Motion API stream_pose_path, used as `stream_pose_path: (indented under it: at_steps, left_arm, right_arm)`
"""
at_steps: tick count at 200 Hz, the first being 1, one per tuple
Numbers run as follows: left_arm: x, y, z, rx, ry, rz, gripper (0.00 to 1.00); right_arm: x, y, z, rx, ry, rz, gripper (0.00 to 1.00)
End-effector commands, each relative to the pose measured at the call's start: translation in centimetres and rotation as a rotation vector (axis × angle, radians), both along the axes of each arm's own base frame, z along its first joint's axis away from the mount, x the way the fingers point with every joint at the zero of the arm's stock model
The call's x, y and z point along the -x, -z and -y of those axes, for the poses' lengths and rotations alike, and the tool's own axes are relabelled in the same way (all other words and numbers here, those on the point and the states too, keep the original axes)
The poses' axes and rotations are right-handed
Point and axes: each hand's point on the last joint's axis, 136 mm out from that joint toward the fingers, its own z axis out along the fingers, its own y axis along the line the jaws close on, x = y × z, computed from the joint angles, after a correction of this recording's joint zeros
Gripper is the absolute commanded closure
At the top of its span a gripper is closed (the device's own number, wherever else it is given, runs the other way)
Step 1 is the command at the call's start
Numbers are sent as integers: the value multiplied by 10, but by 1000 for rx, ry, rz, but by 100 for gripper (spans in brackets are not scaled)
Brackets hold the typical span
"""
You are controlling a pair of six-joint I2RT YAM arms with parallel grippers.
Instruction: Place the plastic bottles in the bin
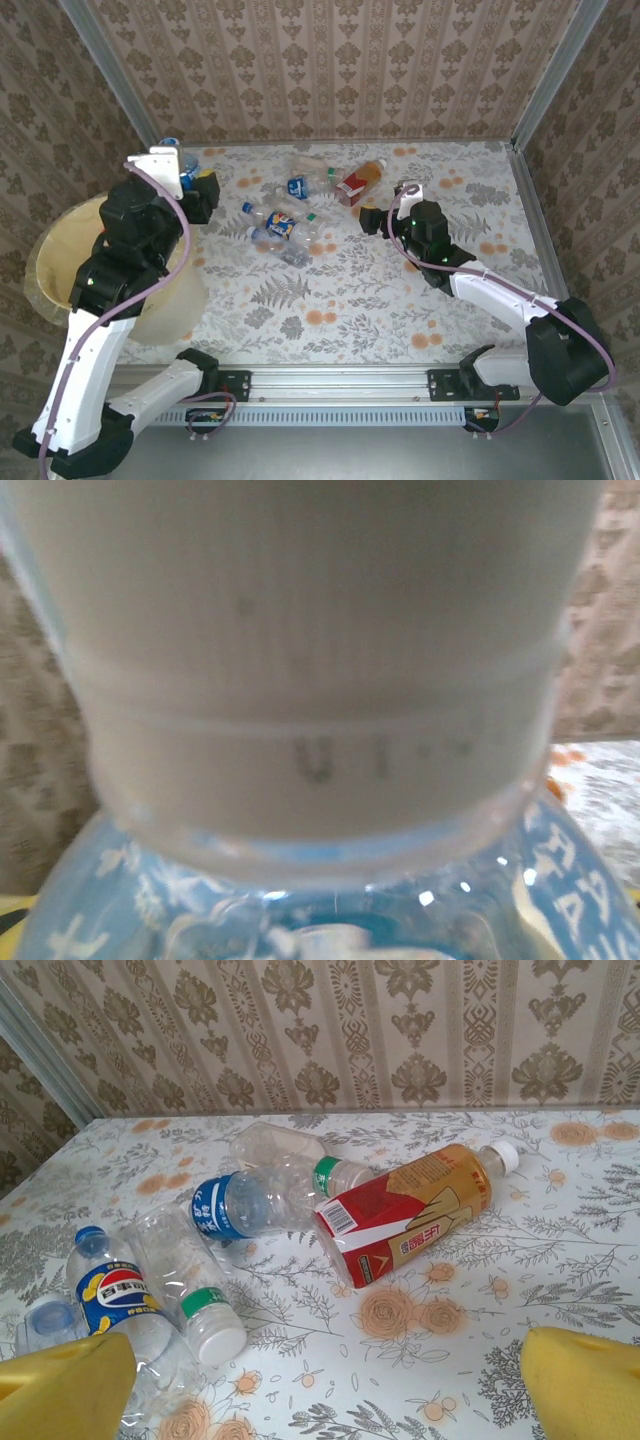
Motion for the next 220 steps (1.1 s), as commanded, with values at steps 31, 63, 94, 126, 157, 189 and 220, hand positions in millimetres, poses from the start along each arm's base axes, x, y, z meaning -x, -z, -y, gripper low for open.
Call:
stream_pose_path:
  at_steps: [31, 63, 94, 126, 157, 189, 220]
  left_arm:
    - [1, 16, -91, -127, -419, -173, 38]
    - [2, 26, -123, -106, -534, -223, 37]
    - [6, 47, -148, -80, -624, -314, 37]
    - [5, 84, -157, 57, -613, -432, 37]
    - [1, 104, -150, 164, -540, -482, 36]
    - [-3, 117, -144, 232, -495, -532, 26]
    - [-3, 115, -144, 250, -491, -528, 13]
  right_arm:
    - [-11, -10, 7, -37, 48, 36, 0]
    - [-12, -7, 10, -34, 53, 31, 0]
    - [-13, -5, 14, -35, 64, 23, 0]
    - [-17, -7, 17, -34, 73, 19, 0]
    - [-20, -8, 16, -39, 74, 14, 0]
    - [-21, 2, 11, -33, 47, -40, 0]
    - [-19, 3, 9, -46, 40, -45, 0]
